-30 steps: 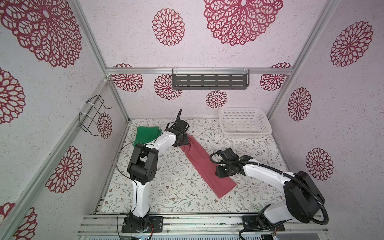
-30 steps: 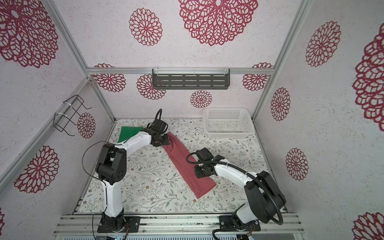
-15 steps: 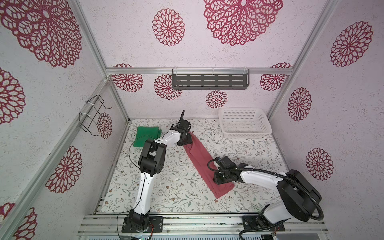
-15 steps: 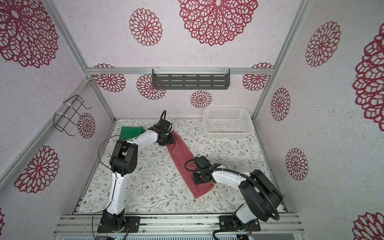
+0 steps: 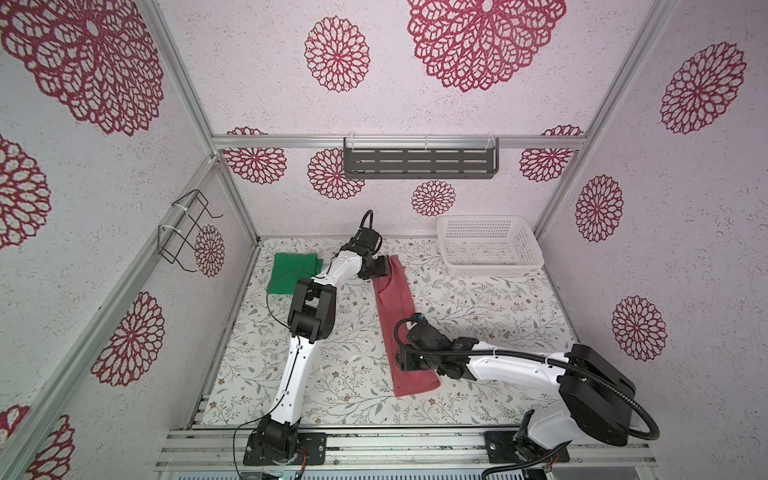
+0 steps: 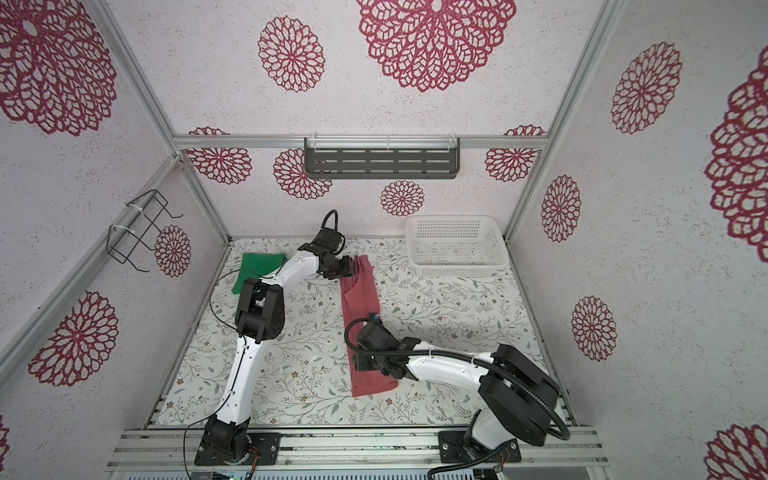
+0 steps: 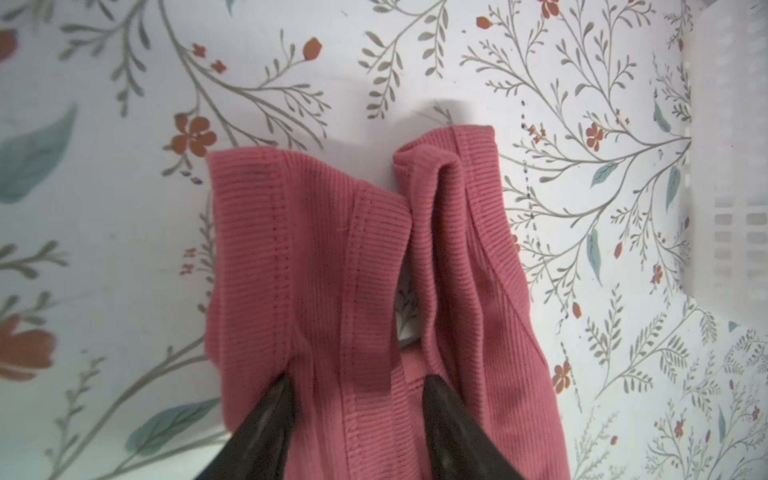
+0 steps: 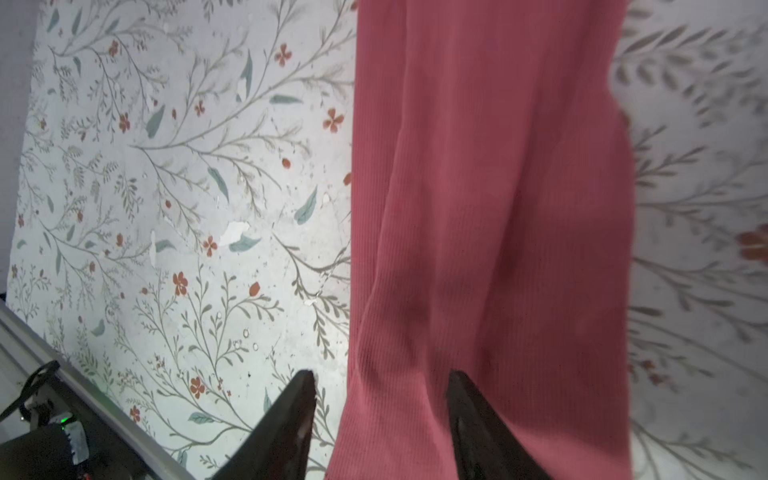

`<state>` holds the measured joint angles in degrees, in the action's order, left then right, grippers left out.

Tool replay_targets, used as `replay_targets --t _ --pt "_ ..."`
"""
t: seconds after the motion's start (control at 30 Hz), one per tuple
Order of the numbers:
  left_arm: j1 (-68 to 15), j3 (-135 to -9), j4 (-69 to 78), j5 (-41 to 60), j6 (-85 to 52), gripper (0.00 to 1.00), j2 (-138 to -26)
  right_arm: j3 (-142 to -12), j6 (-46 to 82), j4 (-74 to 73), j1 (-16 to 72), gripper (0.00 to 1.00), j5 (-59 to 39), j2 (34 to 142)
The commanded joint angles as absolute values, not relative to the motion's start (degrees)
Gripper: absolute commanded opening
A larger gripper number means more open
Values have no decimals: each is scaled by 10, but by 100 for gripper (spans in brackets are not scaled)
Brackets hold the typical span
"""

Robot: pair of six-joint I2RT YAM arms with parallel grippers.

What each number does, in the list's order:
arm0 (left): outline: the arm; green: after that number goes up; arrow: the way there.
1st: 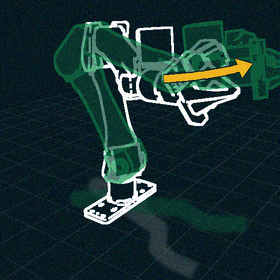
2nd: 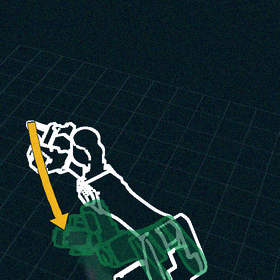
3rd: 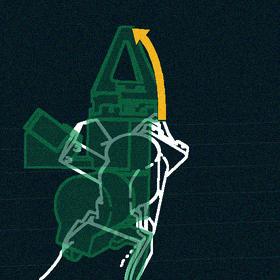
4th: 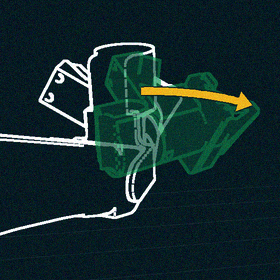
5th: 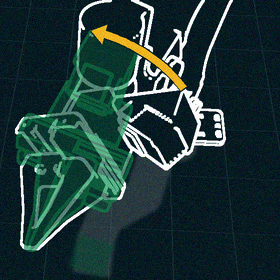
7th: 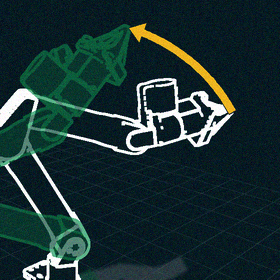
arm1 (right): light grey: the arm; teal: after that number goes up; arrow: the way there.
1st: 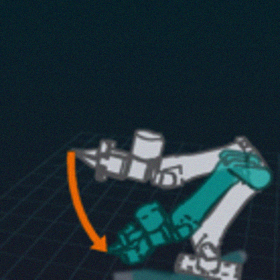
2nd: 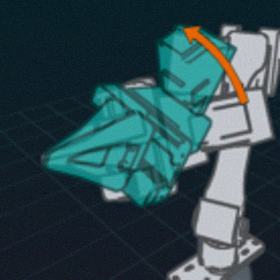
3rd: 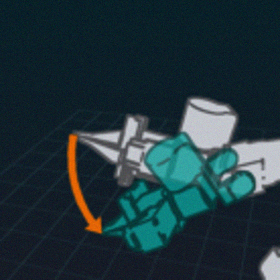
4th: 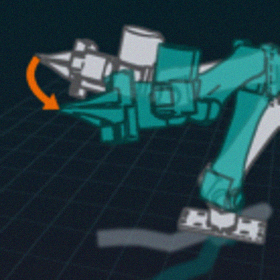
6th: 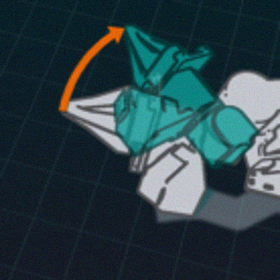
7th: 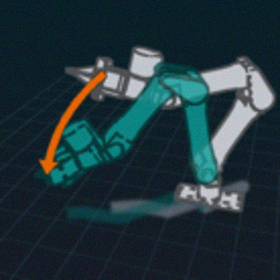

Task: Fold and stack the tank tops
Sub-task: 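Rotate the pink strip with both grippers so it points away from the robot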

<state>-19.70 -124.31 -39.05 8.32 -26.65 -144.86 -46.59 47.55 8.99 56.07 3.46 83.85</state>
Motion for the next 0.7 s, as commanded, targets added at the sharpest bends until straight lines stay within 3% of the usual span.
replay_targets --t 0.0,0.4,0.57,0.67 --pt "-179 -1217 -422 73 -217 56 -1395 -460 457 172 534 50 58 794" --pt "-228 -889 -332 67 -286 57 -1162 -342 528 113 557 39 -13 781" --pt "-275 -732 -328 74 -363 58 -1016 -433 458 240 550 51 11 733" --pt "-337 -629 -333 52 -438 60 -925 -461 427 284 503 57 -18 695"
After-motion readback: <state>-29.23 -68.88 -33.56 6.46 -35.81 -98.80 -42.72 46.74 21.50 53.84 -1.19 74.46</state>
